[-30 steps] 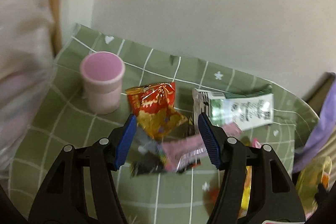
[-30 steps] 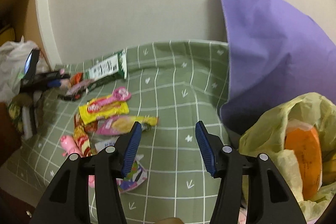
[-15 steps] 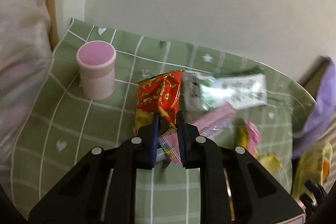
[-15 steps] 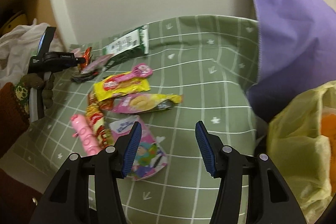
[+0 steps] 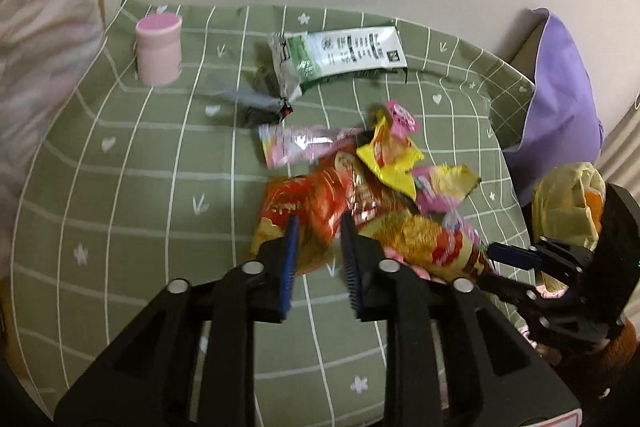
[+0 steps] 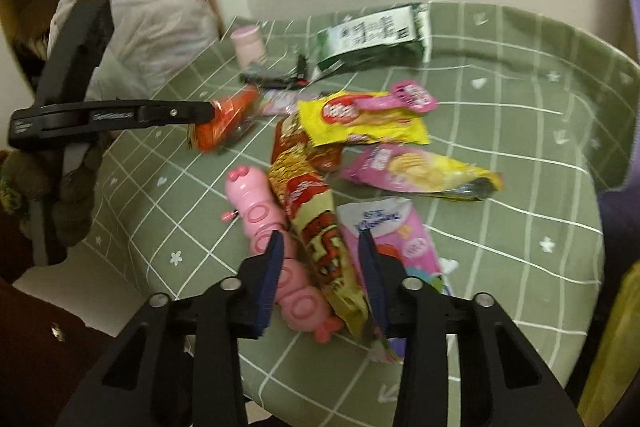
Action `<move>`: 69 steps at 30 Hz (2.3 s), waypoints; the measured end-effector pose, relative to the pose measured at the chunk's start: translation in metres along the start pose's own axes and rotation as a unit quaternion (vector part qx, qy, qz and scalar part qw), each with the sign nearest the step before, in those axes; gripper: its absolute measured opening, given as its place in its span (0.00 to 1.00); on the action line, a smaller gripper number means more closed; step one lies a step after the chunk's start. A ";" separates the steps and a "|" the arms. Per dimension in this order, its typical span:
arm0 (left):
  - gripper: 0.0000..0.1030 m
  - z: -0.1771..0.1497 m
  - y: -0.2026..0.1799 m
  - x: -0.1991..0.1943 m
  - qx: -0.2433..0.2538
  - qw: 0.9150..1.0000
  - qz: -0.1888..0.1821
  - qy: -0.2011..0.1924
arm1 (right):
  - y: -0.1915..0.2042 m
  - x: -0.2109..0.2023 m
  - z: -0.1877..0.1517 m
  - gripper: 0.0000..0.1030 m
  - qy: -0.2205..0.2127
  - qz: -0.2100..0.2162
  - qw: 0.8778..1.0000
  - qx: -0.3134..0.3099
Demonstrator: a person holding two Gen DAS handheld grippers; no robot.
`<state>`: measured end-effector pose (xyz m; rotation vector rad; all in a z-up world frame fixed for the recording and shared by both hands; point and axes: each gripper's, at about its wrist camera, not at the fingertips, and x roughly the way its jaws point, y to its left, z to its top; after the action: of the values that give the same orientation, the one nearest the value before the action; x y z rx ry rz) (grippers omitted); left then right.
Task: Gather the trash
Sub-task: 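Grasp the red candy wrapper with the left tool while the right tool grasps the long snack stick, then carry the wrapper and snack stick into the yellow trash bag and release both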
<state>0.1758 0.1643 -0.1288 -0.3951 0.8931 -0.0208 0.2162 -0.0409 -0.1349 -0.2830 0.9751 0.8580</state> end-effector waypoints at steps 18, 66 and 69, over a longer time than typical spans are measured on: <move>0.46 -0.019 0.020 0.026 0.015 0.998 0.062 0.020 | -0.035 -0.035 -0.015 0.10 -0.028 -0.029 0.996 0.083; 0.11 0.102 -0.239 -0.060 0.207 0.949 -0.189 -0.144 | -0.070 -0.293 -0.022 0.07 -0.262 -0.238 0.932 0.083; 0.11 0.095 -0.288 -0.052 0.241 0.934 -0.230 -0.127 | -0.090 -0.331 -0.047 0.07 -0.273 -0.285 0.912 0.114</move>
<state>0.2568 -0.0630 0.0626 -0.1318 0.4974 -0.5998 0.1640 -0.2941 0.0953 -0.1018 0.4157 0.2494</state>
